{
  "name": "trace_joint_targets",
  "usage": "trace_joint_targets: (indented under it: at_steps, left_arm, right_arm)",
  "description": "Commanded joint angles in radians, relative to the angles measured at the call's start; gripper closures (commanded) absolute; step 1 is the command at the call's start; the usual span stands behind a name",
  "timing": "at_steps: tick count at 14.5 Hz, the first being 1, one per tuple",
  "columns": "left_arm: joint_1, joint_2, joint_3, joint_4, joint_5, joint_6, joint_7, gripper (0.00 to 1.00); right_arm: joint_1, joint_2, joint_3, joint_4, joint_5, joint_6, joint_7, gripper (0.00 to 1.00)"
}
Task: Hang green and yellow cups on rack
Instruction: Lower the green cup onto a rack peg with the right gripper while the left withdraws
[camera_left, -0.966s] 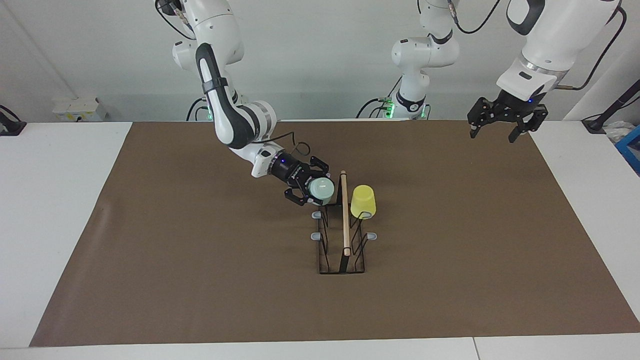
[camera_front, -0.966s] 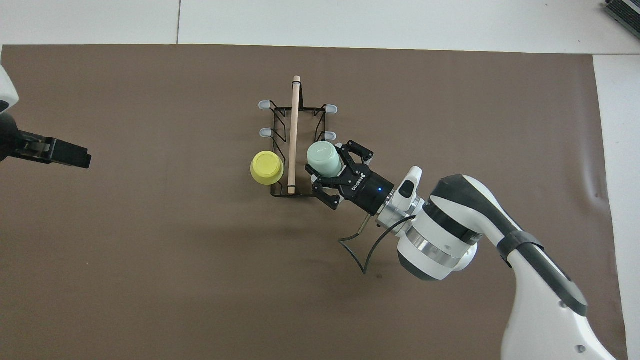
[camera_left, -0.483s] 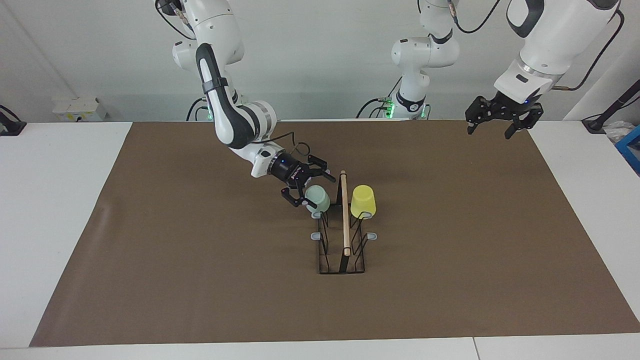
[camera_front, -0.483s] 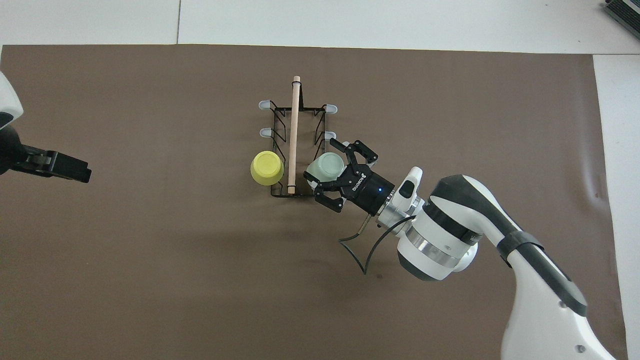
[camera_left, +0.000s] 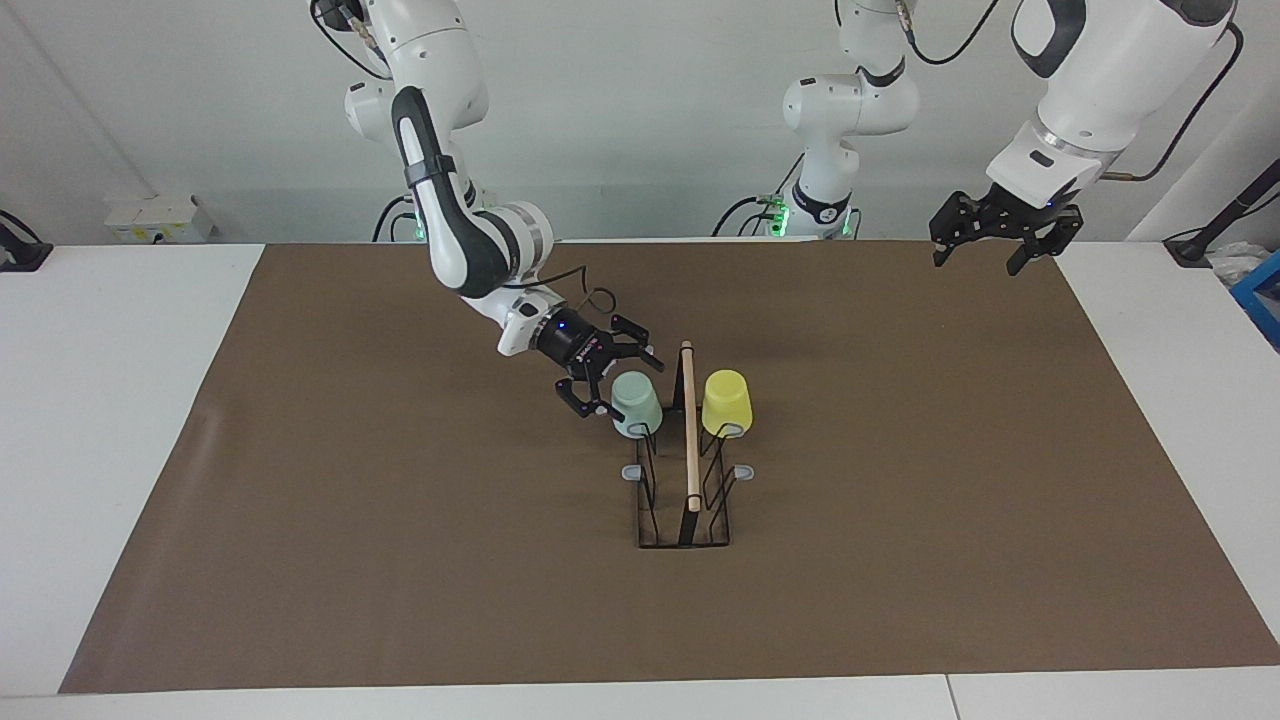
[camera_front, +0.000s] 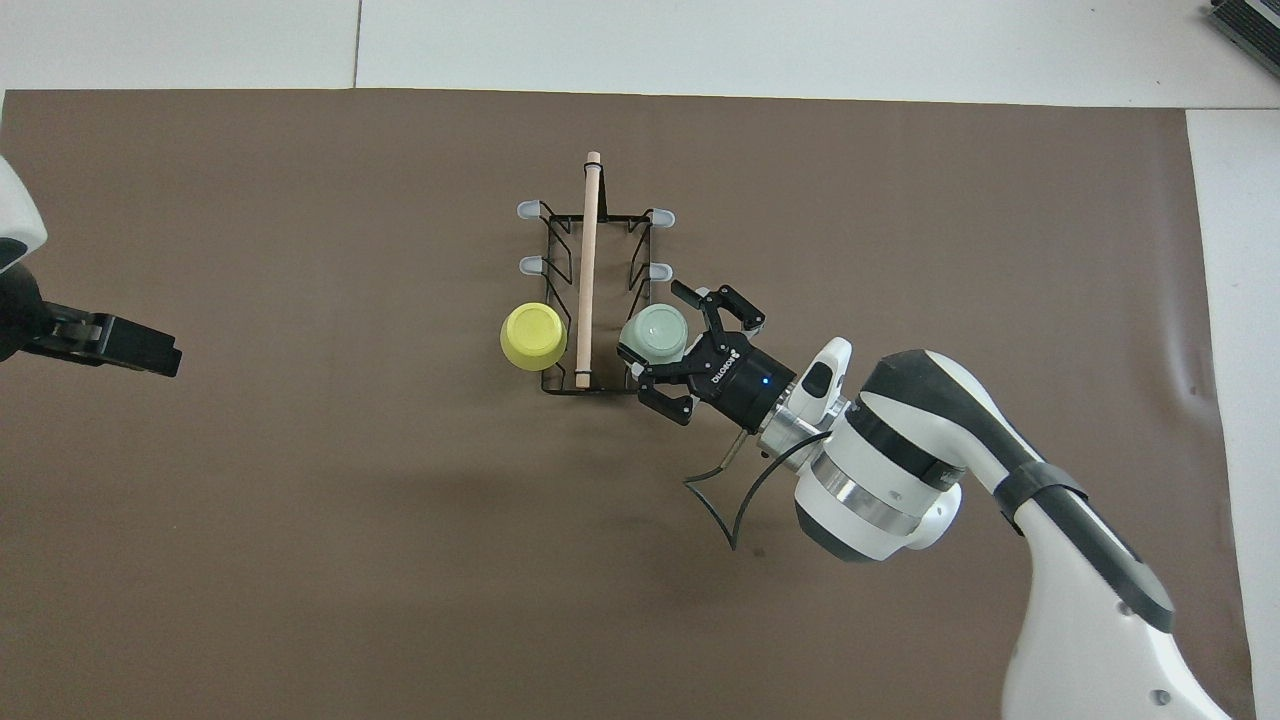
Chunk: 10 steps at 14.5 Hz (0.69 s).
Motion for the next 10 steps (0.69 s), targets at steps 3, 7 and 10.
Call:
trace_joint_targets:
  at_steps: [3, 7, 10]
  left_arm:
    - [-0.004, -0.03, 0.008, -0.029, 0.017, 0.015, 0.021, 0.0]
    - [-0.002, -0.02, 0.006, -0.014, 0.019, 0.016, 0.025, 0.0]
    - [-0.001, -0.02, 0.006, -0.012, 0.019, 0.017, 0.022, 0.0]
  right_arm:
    - [-0.01, -0.004, 0.009, 0.005, 0.035, 0.03, -0.018, 0.0]
    - [-0.01, -0.012, 0.009, 0.02, 0.032, 0.087, -0.011, 0.0]
    - [-0.01, -0.021, 0.012, 0.034, 0.031, 0.099, 0.007, 0.0]
